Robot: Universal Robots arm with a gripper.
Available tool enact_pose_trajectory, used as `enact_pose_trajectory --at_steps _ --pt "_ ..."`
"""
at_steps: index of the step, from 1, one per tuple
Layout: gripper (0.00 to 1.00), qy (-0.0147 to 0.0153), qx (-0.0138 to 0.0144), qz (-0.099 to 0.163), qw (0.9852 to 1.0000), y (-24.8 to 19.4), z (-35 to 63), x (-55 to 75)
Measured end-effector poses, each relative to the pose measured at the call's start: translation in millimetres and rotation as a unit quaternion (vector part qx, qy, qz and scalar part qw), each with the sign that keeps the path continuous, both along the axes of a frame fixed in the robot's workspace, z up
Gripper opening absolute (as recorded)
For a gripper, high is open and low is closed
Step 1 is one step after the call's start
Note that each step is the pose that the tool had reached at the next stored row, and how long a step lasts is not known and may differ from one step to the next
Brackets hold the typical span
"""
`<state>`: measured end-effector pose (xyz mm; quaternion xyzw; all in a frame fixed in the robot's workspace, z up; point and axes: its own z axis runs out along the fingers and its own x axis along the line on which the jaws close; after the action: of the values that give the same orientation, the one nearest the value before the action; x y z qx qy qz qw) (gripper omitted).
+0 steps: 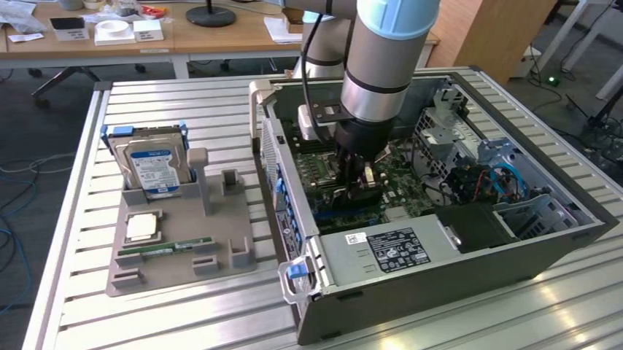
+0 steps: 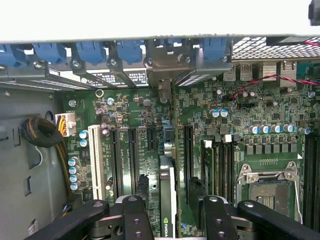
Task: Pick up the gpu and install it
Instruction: 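Insert the gpu into the slot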
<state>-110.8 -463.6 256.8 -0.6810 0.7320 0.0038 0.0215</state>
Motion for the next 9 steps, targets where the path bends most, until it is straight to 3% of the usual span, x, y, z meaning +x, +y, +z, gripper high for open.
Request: enact_pose_trajectory --at_steps 6,9 --pt "0.45 0.0 0.0004 0.0 1.0 0.9 -0.1 0.0" --pt "0.45 0.0 0.0046 0.0 1.0 1.6 -0.5 -0.1"
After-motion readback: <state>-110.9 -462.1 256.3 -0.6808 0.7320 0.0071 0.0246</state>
